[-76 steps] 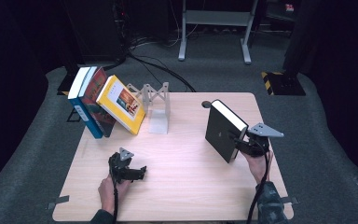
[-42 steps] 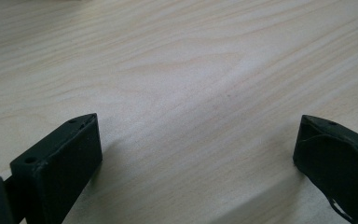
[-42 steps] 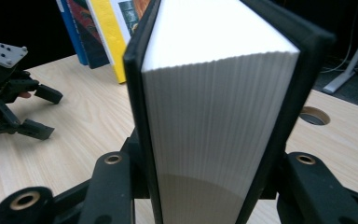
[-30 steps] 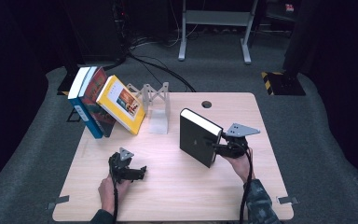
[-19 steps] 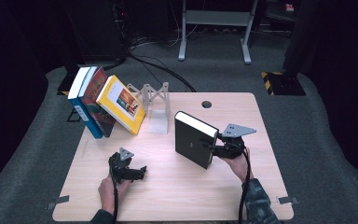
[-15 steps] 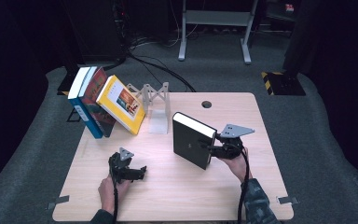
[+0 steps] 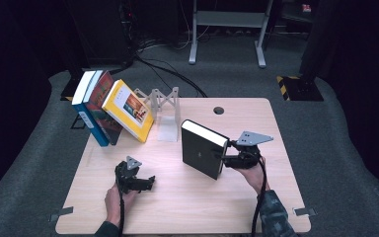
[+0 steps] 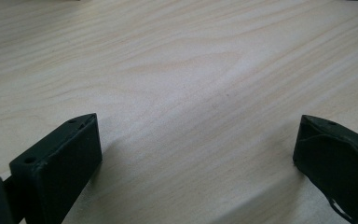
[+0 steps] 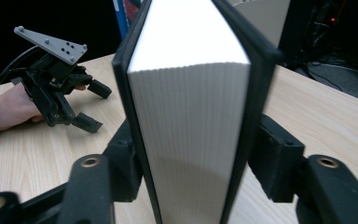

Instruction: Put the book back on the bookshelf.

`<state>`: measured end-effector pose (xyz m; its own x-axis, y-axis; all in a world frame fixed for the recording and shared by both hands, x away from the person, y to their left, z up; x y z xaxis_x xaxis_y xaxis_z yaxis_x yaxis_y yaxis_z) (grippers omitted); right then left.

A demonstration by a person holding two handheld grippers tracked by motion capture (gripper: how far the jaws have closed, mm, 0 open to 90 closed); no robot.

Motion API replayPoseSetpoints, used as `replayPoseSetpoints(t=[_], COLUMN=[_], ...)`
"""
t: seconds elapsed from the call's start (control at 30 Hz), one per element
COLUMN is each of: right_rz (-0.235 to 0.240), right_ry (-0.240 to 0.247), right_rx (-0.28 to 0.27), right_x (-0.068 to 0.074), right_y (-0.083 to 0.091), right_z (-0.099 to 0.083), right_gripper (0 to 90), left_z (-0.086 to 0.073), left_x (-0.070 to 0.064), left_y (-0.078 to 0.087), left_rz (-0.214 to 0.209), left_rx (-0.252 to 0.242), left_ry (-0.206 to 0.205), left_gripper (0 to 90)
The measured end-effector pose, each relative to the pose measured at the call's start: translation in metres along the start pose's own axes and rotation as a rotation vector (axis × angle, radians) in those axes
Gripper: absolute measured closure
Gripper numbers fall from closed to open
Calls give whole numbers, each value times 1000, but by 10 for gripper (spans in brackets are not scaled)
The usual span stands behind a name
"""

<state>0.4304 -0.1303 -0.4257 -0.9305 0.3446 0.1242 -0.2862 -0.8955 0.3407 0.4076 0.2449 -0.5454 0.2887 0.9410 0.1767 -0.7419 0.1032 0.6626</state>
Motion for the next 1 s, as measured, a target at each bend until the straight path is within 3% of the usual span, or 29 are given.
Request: replayPoseSetpoints(t=[0.1,0.3,0.4,0.5,0.53,0.7,0.8,1.0], right_rz=[-17,-67,-104,-132,-161,-203,-214,-223], right_ry=[-10,-48,-65,-124,-134,-175,-198,-232], right_rx=[-6,-4,-17,15,38,96,120,131], right_x=[1,5,4,0,-1,-3,-6,-9], right_y=[10,24,32,37,37,33,28,23], right_z=[-2,-12,-18,-22,-22,-23,-23,-26], right_gripper=[358,166,124,5,0,0,0,0], left_z=[0,-1,2,9,12,35,47,67], left_x=[1,3,6,8,9,4,-2,-20], left_y=[1,1,1,4,4,9,11,6], left_rz=[-6,-75,-120,-158,-174,-226,-253,-304], left_rx=[4,-2,1,-15,-19,-55,-77,-85], left_ry=[-12,-71,-59,-37,-33,-49,-53,-112], left_gripper=[7,0,0,0,0,0,0,0])
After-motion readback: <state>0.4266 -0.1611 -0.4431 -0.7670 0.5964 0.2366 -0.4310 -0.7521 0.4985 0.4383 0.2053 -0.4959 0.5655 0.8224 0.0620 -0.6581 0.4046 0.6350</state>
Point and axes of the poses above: each handheld gripper's, and its own axes: y roughly backward along the jaws, z roughly out of its top, x roughly to its left, the point moved 2 cm from there along -y, roughly forward along the jaws, and after that the axes turned 14 degrees about z, right-handed, at the moved point
